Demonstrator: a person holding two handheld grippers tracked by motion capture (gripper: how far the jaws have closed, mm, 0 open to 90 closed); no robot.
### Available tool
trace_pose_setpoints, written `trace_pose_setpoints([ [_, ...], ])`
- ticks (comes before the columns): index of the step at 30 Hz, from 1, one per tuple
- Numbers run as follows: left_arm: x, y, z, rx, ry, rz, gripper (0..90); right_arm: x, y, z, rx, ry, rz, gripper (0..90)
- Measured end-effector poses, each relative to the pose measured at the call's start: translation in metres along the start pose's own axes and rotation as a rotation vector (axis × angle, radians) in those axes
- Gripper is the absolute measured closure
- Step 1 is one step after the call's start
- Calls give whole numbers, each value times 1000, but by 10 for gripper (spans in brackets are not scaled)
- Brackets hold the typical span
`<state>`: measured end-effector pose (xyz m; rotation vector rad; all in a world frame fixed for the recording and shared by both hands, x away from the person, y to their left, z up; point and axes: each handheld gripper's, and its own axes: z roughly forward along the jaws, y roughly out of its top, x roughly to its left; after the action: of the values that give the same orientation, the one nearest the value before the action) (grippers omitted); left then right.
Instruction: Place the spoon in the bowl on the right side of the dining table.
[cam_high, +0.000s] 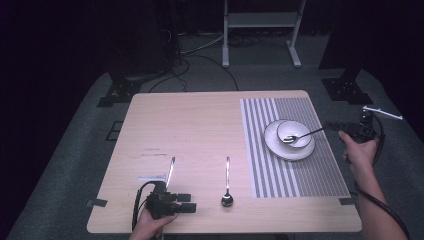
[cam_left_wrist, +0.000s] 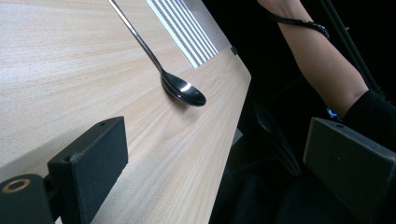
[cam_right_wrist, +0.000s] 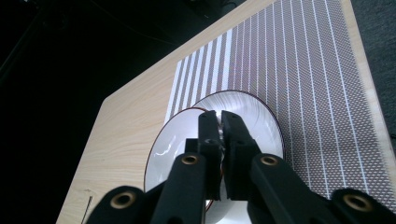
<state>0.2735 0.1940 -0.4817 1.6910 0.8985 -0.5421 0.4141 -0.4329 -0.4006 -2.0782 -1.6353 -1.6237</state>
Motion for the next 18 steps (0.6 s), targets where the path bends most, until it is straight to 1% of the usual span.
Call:
trace_pose_setpoints([
  [1, 0, 0, 0, -1, 0, 1, 51, -1, -1, 0, 0, -2, 2, 839],
  [3, 0, 0, 0, -2, 2, -3, 51, -3, -2, 0, 0, 10, 10, 838],
  [6, -1, 0, 0, -3, 1, -6, 51, -6, -5, -1, -2, 20, 15, 786],
  [9, 0, 0, 0, -1, 0, 1, 51, -7, -8, -2, 1, 20, 14, 764],
  [12, -1, 0, 0, -3, -1, -3, 51, -9, -10, -3, 3, 25, 12, 714],
  [18, -1, 1, 2, -3, -2, -7, 51, -10, -15, -3, 16, 31, 5, 677],
])
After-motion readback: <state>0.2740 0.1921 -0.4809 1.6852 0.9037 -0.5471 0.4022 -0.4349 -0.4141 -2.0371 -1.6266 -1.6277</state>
